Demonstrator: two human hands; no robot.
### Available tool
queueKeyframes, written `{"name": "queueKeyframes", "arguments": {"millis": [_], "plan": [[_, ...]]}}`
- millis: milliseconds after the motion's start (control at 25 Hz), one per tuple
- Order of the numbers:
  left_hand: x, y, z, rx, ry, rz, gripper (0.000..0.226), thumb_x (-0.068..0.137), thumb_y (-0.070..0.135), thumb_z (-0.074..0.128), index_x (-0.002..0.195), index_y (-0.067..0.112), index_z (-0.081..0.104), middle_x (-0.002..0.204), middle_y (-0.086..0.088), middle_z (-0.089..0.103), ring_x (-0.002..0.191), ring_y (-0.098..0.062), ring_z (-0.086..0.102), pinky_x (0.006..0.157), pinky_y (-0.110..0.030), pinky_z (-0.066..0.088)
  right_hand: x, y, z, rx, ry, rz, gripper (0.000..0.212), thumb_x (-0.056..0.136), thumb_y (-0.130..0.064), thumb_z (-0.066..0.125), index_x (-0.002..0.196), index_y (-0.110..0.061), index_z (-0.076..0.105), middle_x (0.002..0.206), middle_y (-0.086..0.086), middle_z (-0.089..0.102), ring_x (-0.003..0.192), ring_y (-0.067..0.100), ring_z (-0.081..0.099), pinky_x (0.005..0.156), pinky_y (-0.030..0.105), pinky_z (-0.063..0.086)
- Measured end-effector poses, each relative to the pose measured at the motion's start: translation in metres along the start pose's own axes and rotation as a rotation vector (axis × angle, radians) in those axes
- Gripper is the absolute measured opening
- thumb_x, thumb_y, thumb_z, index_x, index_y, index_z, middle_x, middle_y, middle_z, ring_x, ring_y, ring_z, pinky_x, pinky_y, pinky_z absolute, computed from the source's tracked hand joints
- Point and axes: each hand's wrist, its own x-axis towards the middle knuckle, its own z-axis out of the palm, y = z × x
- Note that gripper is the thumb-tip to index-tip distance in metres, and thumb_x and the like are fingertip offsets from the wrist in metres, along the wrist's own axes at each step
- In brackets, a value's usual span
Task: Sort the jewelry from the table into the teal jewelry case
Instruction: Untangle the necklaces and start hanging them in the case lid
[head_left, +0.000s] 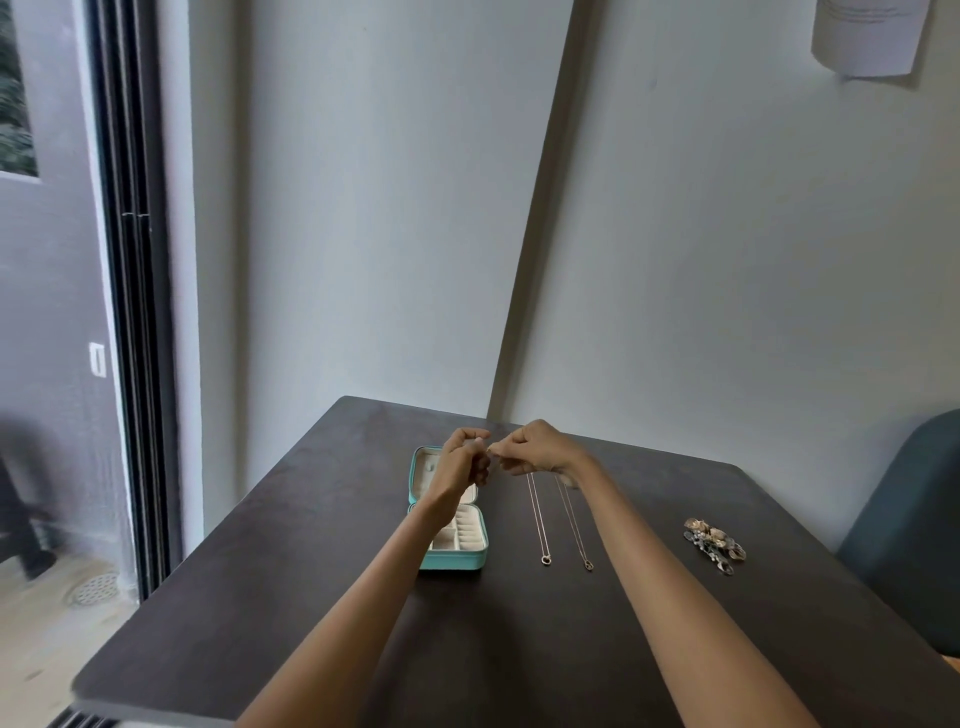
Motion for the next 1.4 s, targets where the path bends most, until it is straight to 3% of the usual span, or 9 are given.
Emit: {"name": "queueKeyframes", "arguments": {"millis": [120,320,560,640,800,960,1120,1280,1400], "plan": [[0.007,-0.006,-0.007,-0.024,0.081,-0.023,0.020,0.091,-0.001,0.042,0.108,0.005,0.050,0.064,-0.009,0.052,0.050,-0.015,0.044,0.051,-0.026,0.036,0.008,-0.004,0.008,-0.021,0.003,0.009,0.023,0.090,-0.010,0.060,0.103,0.008,0.067,0.080,0.008,0.064,0.069,0.008,0.057,0.060,0.010,0.049],[0.020,-0.010,-0.028,-0.283,0.306,0.017,0.028,0.088,-0.009,0.039,0.109,0.005,0.050,0.086,-0.009,0.054,0.075,-0.020,0.053,0.067,-0.027,0.046,0.022,-0.007,0.018,-0.360,0.120,-0.046,0.020,0.088,-0.016,0.062,0.094,0.000,0.073,0.072,0.007,0.061,0.055,0.007,0.047,0.046,0.010,0.035],[0.038,-0.032,-0.083,0.378,0.419,0.040,0.041,0.085,0.000,0.052,0.125,0.002,0.051,0.127,-0.015,0.055,0.117,-0.026,0.053,0.098,-0.033,0.041,0.037,0.005,0.036,-0.417,0.175,-0.115,0.019,0.086,-0.016,0.062,0.090,-0.003,0.075,0.063,0.001,0.063,0.051,0.003,0.043,0.044,0.005,0.032],[0.041,-0.042,-0.094,0.405,0.350,-0.050,0.046,0.089,0.012,0.055,0.133,0.003,0.044,0.129,-0.015,0.054,0.113,-0.027,0.056,0.098,-0.038,0.044,0.041,0.006,0.044,-0.427,0.150,-0.131,0.015,0.086,-0.017,0.063,0.089,-0.008,0.076,0.065,-0.008,0.062,0.054,0.000,0.048,0.051,0.005,0.035],[0.037,-0.054,-0.101,0.292,0.237,-0.092,0.041,0.094,0.014,0.051,0.132,0.003,0.042,0.116,-0.018,0.057,0.073,-0.019,0.060,0.067,-0.031,0.052,0.051,0.004,0.063,-0.454,0.090,-0.160,0.014,0.085,-0.017,0.065,0.085,-0.008,0.075,0.079,0.004,0.071,0.075,0.014,0.064,0.077,0.029,0.049],[0.031,-0.063,-0.100,0.311,0.197,-0.015,0.035,0.091,0.010,0.055,0.125,0.008,0.047,0.105,-0.010,0.062,0.084,-0.020,0.060,0.065,-0.024,0.051,0.057,0.003,0.074,-0.495,0.040,-0.177,0.016,0.086,-0.015,0.063,0.083,-0.004,0.073,0.069,0.001,0.063,0.071,0.014,0.057,0.069,0.029,0.045],[0.028,-0.064,-0.098,0.310,0.218,0.037,0.022,0.088,0.007,0.057,0.109,0.014,0.054,0.097,-0.005,0.065,0.078,-0.015,0.062,0.063,-0.027,0.053,0.065,0.010,0.083,-0.524,0.062,-0.147,0.025,0.086,-0.014,0.062,0.071,0.005,0.065,0.053,-0.006,0.050,0.065,0.015,0.050,0.060,0.024,0.034],[0.026,-0.064,-0.100,0.286,0.197,0.073,0.021,0.087,0.005,0.058,0.105,0.015,0.055,0.095,-0.005,0.065,0.076,-0.013,0.061,0.054,-0.018,0.051,0.073,0.016,0.092,-0.553,0.124,-0.147,0.026,0.086,-0.017,0.062,0.074,0.006,0.066,0.066,0.009,0.062,0.067,0.018,0.056,0.063,0.027,0.036],[0.027,-0.064,-0.104,0.277,0.180,0.090,0.022,0.086,0.006,0.060,0.105,0.017,0.056,0.097,-0.007,0.065,0.077,-0.015,0.061,0.059,-0.022,0.050,0.073,0.015,0.093,-0.570,0.172,-0.172,0.021,0.085,-0.013,0.059,0.079,0.003,0.069,0.079,0.014,0.071,0.078,0.024,0.064,0.072,0.035,0.046]]}}
